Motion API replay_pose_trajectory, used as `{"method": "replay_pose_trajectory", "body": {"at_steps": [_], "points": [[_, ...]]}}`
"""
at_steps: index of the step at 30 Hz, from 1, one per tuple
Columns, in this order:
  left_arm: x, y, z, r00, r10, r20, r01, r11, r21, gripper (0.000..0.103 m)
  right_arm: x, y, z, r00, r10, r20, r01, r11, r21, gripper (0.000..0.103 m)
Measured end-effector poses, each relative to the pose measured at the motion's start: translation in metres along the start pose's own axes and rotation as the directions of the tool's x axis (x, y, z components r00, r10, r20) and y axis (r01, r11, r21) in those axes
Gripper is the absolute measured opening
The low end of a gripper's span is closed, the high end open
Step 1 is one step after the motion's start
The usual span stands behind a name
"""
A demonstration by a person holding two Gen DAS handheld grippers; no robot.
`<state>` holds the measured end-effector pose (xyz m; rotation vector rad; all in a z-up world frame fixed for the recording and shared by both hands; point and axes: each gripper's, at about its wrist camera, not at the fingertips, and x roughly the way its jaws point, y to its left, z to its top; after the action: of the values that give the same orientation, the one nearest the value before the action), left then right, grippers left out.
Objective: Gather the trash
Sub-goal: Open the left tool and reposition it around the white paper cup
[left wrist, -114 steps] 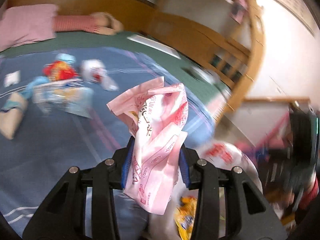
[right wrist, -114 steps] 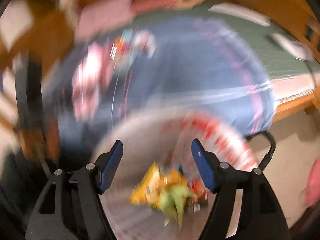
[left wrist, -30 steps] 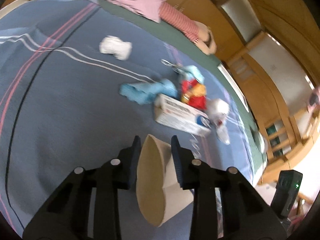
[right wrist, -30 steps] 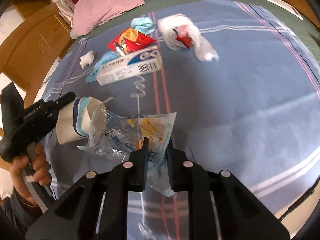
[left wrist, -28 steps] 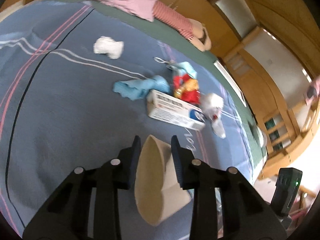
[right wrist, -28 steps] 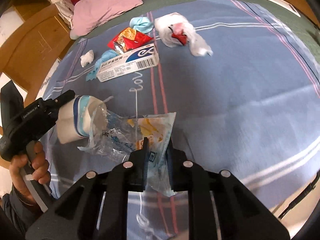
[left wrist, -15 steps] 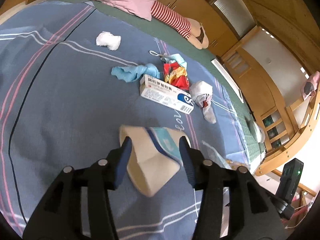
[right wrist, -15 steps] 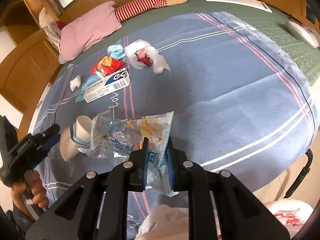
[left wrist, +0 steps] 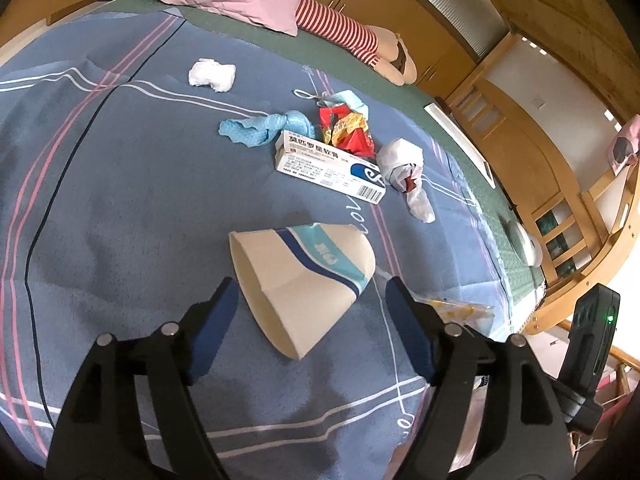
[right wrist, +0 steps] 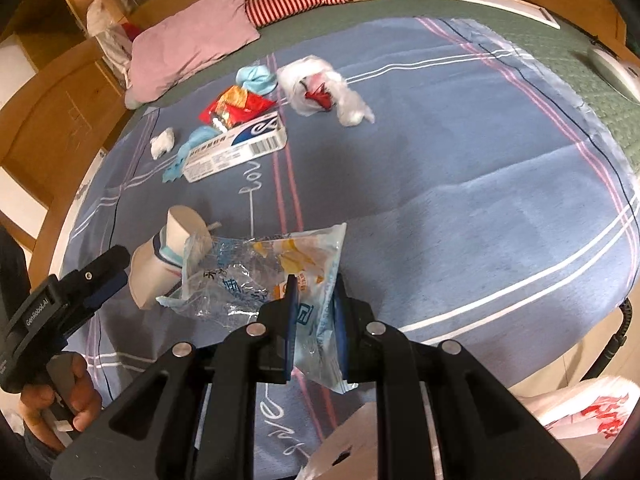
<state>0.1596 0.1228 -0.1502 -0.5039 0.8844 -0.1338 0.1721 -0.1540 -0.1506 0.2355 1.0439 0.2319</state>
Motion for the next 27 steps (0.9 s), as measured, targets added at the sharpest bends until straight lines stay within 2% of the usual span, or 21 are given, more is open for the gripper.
{"method": "replay_pose_trajectory", "body": {"at_steps": [12,27], "points": [[0.0079,-0.0044,-0.0040,0.999,0.021,-0.046,-0.019,0.999,0.027,0.080,0.0033,0.0008,-0.0046,1.000,-0.016,-0.011,0.016,1.000,0.004,0.017],[0.0077,-0.0057,-0.0045,0.999,0.021,-0.048,-0.020,0.999,0.031,0.083,0.0044,0.0015,-0.0067,1.000,-0.017,-0.020,0.017,1.000,0.005,0.017]]}}
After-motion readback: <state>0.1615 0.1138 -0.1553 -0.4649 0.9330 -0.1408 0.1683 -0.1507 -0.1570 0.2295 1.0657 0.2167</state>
